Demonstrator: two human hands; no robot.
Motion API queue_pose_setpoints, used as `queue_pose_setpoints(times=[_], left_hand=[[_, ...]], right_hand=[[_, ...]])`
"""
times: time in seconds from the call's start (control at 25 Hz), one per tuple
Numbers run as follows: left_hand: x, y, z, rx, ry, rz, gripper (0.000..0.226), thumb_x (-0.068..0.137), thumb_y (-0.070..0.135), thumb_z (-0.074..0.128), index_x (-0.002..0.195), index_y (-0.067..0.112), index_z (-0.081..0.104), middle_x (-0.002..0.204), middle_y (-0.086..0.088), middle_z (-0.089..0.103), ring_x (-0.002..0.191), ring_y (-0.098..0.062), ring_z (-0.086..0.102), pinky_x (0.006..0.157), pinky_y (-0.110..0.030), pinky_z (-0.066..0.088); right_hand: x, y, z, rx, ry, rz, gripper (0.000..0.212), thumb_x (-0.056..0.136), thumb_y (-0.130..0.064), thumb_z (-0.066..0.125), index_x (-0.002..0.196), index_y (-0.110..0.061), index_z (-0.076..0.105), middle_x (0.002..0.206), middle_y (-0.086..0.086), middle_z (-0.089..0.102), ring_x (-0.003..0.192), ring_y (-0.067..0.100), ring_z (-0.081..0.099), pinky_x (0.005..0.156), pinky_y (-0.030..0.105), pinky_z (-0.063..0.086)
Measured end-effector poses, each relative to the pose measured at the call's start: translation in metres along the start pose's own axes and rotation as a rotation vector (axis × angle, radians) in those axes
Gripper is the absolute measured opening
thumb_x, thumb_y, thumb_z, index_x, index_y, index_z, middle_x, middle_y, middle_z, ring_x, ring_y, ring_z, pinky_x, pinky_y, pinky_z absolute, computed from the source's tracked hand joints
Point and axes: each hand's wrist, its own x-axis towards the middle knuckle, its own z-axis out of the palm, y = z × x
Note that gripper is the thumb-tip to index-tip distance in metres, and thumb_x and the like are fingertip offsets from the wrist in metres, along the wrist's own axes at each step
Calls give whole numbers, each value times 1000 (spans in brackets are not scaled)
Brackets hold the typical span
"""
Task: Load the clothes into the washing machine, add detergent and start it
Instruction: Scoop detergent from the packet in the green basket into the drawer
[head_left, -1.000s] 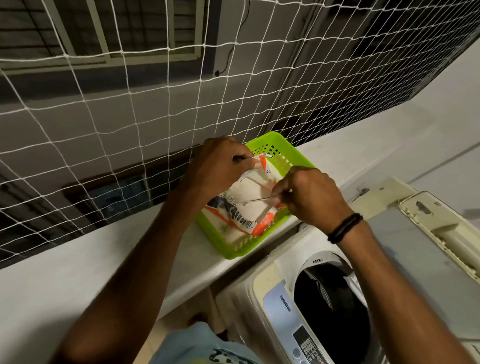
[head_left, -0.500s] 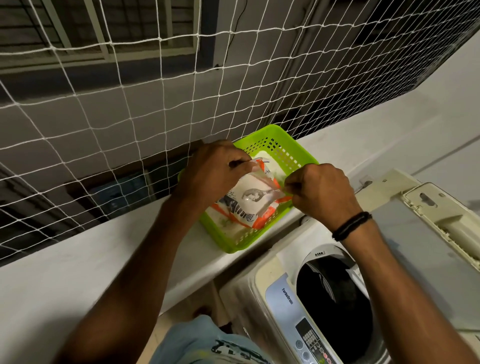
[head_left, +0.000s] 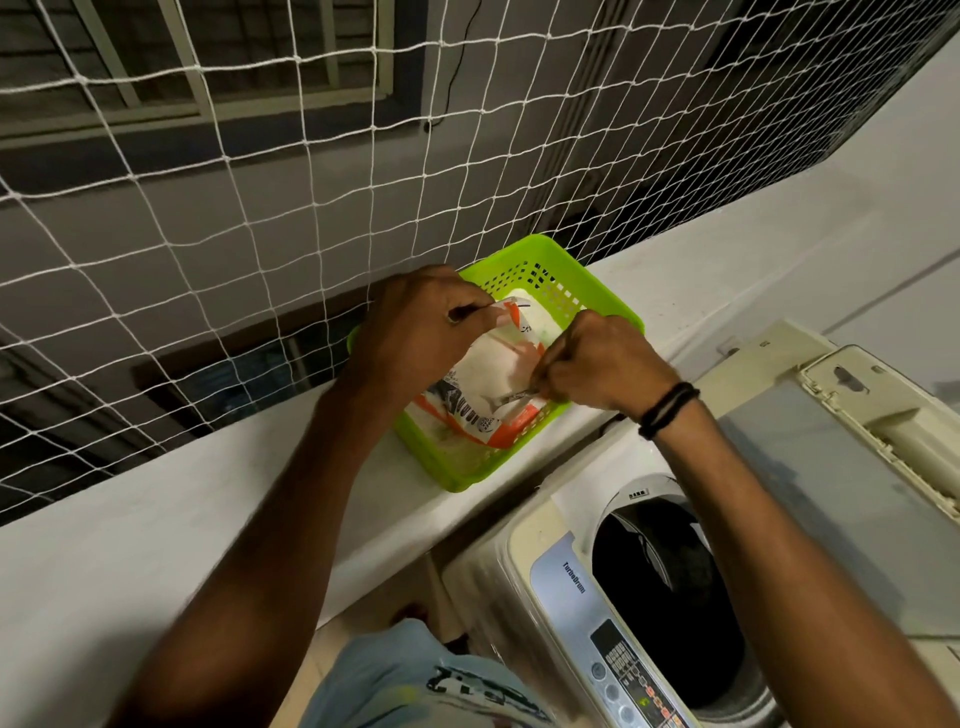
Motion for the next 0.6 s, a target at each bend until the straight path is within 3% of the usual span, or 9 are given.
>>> queue_pose_setpoints(times=[0.48,0.6], left_hand=[[0,4,-2,7,-15,-23,26,85,42,71,91,18,78,85,0,71,74,-15,65,71,-38,55],[1,8,-2,20,-12,-9,25,85,39,73,91,16,78,86,-1,71,74,-15,65,71,-35,55]], right_hand=[[-11,19,-24,237,64,124,37,56,-32,53,78,-18,79,77,4,75,85,20,66,78,37,58],[-20,25,-26,377,49,155,21,63,-18,60,70,-19,80,69,-1,74,80,14,66,74,30,55]])
